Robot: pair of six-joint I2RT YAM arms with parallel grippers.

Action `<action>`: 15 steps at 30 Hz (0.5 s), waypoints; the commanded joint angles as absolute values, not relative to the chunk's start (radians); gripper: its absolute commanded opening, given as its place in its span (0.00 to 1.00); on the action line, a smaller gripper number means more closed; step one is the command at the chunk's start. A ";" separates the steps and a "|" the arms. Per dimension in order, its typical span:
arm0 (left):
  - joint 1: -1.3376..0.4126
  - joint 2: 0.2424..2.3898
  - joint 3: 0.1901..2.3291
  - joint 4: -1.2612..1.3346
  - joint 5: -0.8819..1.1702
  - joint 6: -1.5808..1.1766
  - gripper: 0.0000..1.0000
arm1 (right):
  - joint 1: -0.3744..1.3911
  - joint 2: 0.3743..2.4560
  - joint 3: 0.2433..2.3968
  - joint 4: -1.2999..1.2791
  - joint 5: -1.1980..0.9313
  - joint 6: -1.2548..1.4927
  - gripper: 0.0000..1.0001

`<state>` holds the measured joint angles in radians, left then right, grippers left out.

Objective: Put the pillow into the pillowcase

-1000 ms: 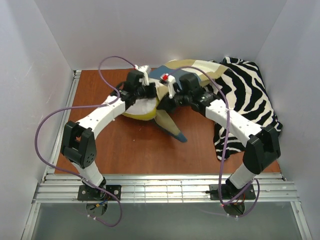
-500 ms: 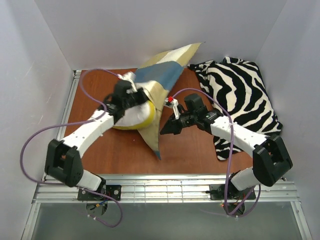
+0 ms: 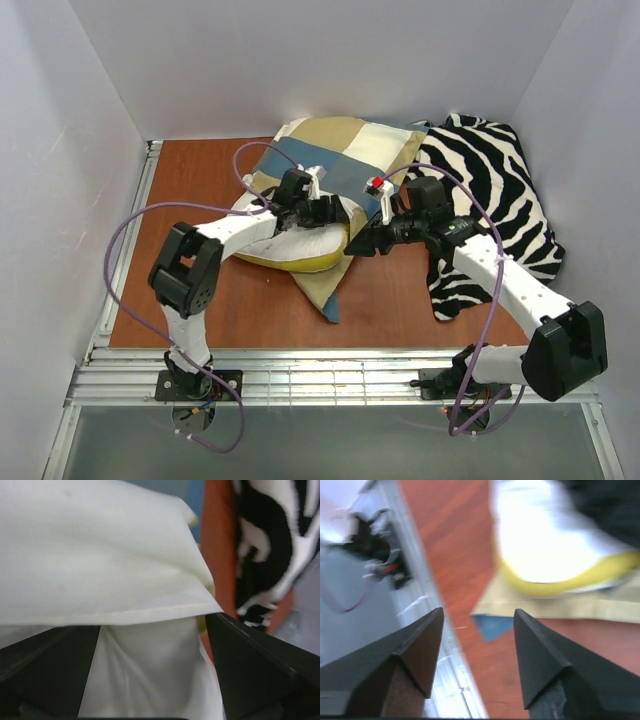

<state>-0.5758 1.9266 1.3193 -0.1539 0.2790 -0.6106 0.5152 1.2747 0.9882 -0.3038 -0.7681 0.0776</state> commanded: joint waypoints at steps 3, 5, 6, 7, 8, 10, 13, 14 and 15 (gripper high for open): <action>-0.375 1.531 1.136 -0.189 0.749 -0.408 0.98 | 0.512 1.352 1.200 -0.425 -0.392 -0.142 0.77; -0.241 1.397 1.085 -0.228 0.897 -0.355 0.98 | 0.523 1.416 1.283 -0.443 -0.330 -0.201 0.97; -0.209 1.378 1.098 -0.282 0.906 -0.306 0.98 | 0.556 1.483 1.355 -0.452 -0.281 -0.222 0.97; -0.192 1.365 1.126 -0.354 0.887 -0.240 0.98 | 0.574 1.512 1.397 -0.459 -0.249 -0.238 0.98; -0.183 1.349 1.147 -0.468 0.815 -0.157 0.98 | 0.590 1.543 1.432 -0.460 -0.224 -0.273 0.98; -0.100 1.306 1.135 -0.491 0.784 -0.138 0.98 | 0.678 1.639 1.565 -0.497 -0.149 -0.316 0.99; 0.048 1.240 1.100 -0.471 0.743 -0.179 0.98 | 0.828 1.787 1.733 -0.552 -0.032 -0.379 0.99; 0.075 1.236 1.103 -0.488 0.704 -0.183 0.98 | 0.891 1.868 1.777 -0.563 -0.005 -0.386 0.99; 0.127 1.235 1.098 -0.489 0.700 -0.183 0.98 | 0.919 1.909 1.817 -0.577 0.023 -0.388 0.99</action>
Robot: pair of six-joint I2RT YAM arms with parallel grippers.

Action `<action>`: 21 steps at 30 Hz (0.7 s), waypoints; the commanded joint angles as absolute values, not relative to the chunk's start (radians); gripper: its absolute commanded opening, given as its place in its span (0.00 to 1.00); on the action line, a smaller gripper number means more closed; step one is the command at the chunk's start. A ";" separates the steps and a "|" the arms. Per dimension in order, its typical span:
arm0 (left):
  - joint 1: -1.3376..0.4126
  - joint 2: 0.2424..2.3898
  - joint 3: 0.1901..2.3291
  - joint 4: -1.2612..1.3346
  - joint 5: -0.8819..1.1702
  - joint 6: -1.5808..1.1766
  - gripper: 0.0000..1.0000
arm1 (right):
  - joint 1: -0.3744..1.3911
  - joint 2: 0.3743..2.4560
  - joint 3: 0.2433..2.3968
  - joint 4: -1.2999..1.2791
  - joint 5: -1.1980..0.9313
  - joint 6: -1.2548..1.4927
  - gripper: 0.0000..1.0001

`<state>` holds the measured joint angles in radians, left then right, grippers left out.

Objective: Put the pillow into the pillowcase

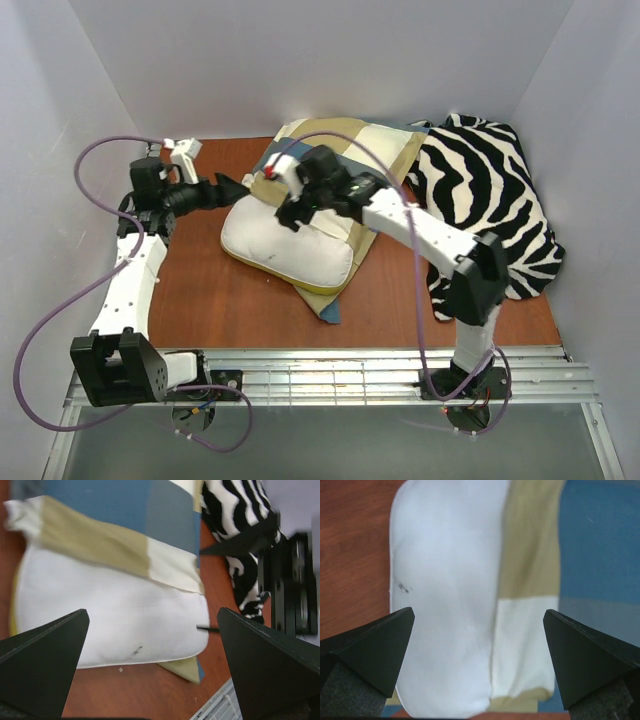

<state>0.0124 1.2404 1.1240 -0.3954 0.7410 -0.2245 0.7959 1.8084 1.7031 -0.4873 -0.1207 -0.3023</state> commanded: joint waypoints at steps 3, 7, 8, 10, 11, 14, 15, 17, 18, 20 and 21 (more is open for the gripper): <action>0.233 1.241 1.092 -0.494 0.678 -0.202 0.98 | 1.002 2.080 1.975 -0.603 0.107 -0.384 0.99; 0.337 1.247 1.088 -0.503 0.681 -0.201 0.98 | 1.022 2.249 2.146 -0.578 0.175 -0.308 0.99; 0.348 1.247 1.085 -0.509 0.681 -0.195 0.98 | 1.026 2.290 2.167 -0.551 0.187 -0.308 0.99; 0.354 1.244 1.080 -0.512 0.678 -0.169 0.98 | 1.026 2.338 2.190 -0.537 0.190 -0.311 0.98; 0.354 1.244 1.077 -0.521 0.669 -0.164 0.98 | 1.023 2.389 2.203 -0.535 0.205 -0.313 0.99; 0.354 1.246 1.060 -0.529 0.643 -0.143 0.98 | 1.000 2.466 2.191 -0.525 0.245 -0.325 0.99; 0.354 1.249 1.048 -0.525 0.635 -0.143 0.98 | 0.990 2.476 2.154 -0.529 0.232 -0.322 0.98; 0.353 1.275 1.017 -0.528 0.632 -0.118 0.98 | 0.953 2.471 2.099 -0.548 0.152 -0.325 0.60; 0.354 1.284 1.003 -0.520 0.632 -0.106 0.98 | 0.939 2.462 2.051 -0.564 0.112 -0.321 0.39; 0.354 1.316 0.958 -0.474 0.673 -0.059 0.95 | 0.911 2.384 1.999 -0.618 0.008 -0.314 0.01; 0.354 1.328 0.944 -0.451 0.701 -0.042 0.94 | 0.905 2.334 1.964 -0.614 -0.042 -0.316 0.01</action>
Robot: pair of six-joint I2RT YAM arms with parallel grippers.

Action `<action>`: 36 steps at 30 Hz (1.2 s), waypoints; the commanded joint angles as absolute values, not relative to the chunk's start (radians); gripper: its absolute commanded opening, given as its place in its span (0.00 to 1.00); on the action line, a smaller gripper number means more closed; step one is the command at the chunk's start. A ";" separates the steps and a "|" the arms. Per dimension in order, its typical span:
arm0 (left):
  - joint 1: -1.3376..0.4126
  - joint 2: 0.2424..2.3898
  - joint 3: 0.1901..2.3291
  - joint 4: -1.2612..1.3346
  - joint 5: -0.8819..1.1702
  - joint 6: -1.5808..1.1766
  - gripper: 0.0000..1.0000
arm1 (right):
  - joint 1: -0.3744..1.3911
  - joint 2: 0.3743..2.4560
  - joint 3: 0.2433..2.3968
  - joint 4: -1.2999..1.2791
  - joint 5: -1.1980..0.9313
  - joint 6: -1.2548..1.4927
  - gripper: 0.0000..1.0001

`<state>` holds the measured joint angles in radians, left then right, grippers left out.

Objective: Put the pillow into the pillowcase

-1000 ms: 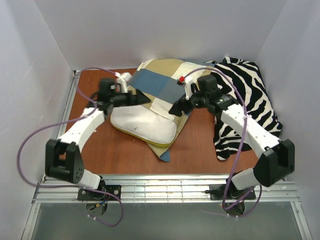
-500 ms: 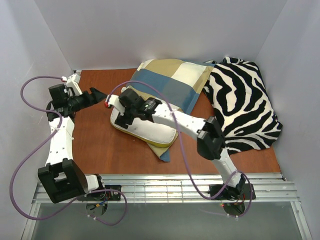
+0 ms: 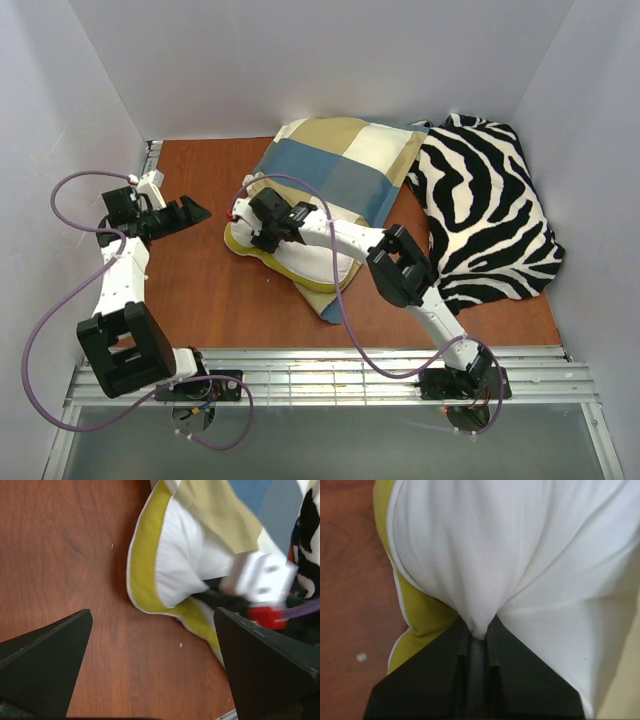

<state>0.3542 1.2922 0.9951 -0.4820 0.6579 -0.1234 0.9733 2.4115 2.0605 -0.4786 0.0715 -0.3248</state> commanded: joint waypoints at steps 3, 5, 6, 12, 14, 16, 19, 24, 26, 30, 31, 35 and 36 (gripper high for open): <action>0.354 1.394 0.898 -0.326 0.787 -0.023 0.87 | 0.874 2.105 1.835 -0.565 -0.165 -0.308 0.01; 0.354 1.440 0.893 -0.230 0.839 -0.031 0.83 | 0.848 1.960 1.786 -0.545 -0.236 -0.307 0.01; 0.348 1.495 0.894 -0.197 0.877 -0.031 0.78 | 0.836 1.918 1.772 -0.543 -0.271 -0.311 0.01; 0.131 1.638 0.919 -0.072 0.940 -0.017 0.77 | 0.726 1.755 1.687 -0.517 -0.373 -0.284 0.01; 0.057 1.669 0.893 0.041 0.933 -0.079 0.79 | 0.695 1.732 1.680 -0.518 -0.380 -0.264 0.01; 0.025 1.692 0.878 0.183 0.931 -0.196 0.83 | 0.675 1.715 1.674 -0.522 -0.393 -0.252 0.01; -0.035 1.726 0.873 0.311 0.942 -0.282 0.86 | 0.649 1.697 1.677 -0.529 -0.416 -0.244 0.01; -0.084 1.765 0.882 0.477 0.816 -0.335 0.92 | 0.627 1.672 1.677 -0.548 -0.456 -0.244 0.01; -0.083 1.792 0.899 0.497 0.802 -0.295 0.95 | 0.614 1.658 1.681 -0.572 -0.471 -0.247 0.01; -0.084 1.884 1.009 0.463 0.860 -0.207 0.98 | 0.597 1.631 1.677 -0.612 -0.495 -0.267 0.01; -0.086 1.922 1.028 0.459 0.877 -0.199 0.98 | 0.595 1.620 1.666 -0.617 -0.500 -0.271 0.01; -0.098 1.985 1.064 0.563 0.934 -0.268 0.98 | 0.594 1.595 1.600 -0.626 -0.505 -0.301 0.01; -0.104 1.994 1.080 0.564 0.952 -0.276 0.95 | 0.594 1.595 1.583 -0.624 -0.503 -0.308 0.01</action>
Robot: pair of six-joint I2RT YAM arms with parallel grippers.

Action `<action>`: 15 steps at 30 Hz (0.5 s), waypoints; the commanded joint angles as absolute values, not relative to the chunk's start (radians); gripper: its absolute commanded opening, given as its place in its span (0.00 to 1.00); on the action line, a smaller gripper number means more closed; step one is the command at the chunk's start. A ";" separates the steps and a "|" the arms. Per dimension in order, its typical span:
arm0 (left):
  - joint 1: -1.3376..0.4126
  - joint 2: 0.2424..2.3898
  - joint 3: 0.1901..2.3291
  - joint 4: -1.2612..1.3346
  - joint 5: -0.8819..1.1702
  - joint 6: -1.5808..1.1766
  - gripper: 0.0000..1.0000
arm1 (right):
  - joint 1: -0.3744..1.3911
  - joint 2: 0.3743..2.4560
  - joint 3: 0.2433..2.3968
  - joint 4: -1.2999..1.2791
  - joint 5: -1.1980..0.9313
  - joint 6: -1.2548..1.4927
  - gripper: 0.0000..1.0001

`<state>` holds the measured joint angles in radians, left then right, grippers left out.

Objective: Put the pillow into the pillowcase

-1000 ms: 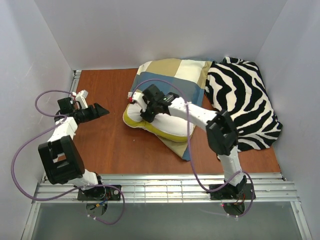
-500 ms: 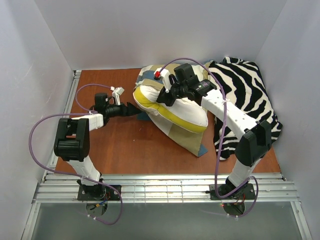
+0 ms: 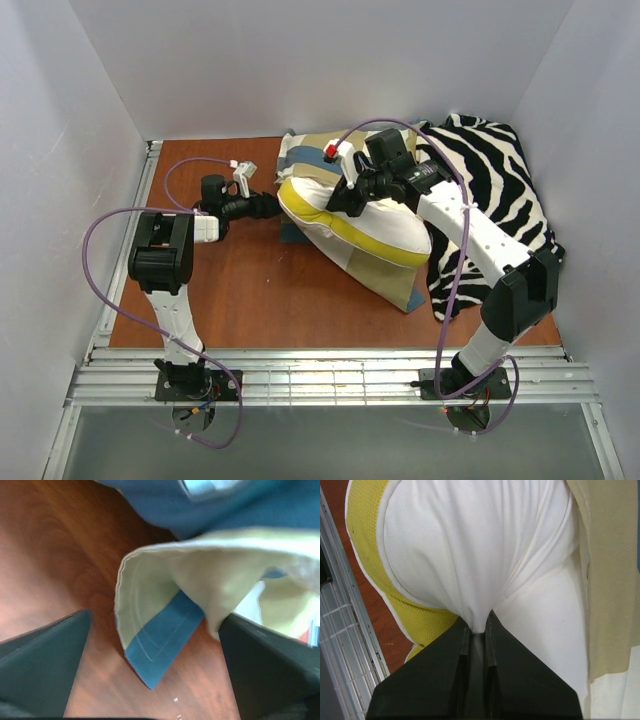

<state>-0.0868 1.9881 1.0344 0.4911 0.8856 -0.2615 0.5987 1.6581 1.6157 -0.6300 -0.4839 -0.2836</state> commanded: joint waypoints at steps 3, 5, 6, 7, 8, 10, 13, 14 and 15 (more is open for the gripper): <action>-0.117 2.022 1.132 0.555 1.049 -0.346 0.42 | 0.595 1.598 1.471 -0.541 -0.440 -0.325 0.01; -0.117 1.999 1.153 0.482 1.135 -0.388 0.02 | 0.601 1.614 1.398 -0.455 -0.347 -0.315 0.01; -0.117 1.981 1.161 0.418 1.152 -0.370 0.00 | 0.604 1.627 1.346 -0.363 -0.309 -0.311 0.01; -0.117 1.947 1.167 0.250 1.169 -0.327 0.00 | 0.610 1.659 1.321 -0.320 -0.266 -0.310 0.01; -0.115 1.883 1.158 0.180 1.184 -0.254 0.00 | 0.612 1.681 1.306 -0.269 -0.186 -0.292 0.01; -0.109 1.798 1.140 -0.032 1.184 -0.172 0.00 | 0.611 1.765 1.344 -0.221 -0.103 -0.264 0.01; -0.083 1.646 1.098 -0.240 1.152 -0.091 0.00 | 0.588 1.841 1.458 -0.242 -0.005 -0.183 0.01; -0.078 1.613 1.083 -0.289 1.143 -0.019 0.00 | 0.581 1.836 1.468 -0.241 -0.018 -0.180 0.01; -0.077 1.561 1.074 -0.331 1.128 0.004 0.00 | 0.577 1.823 1.466 -0.239 -0.012 -0.178 0.01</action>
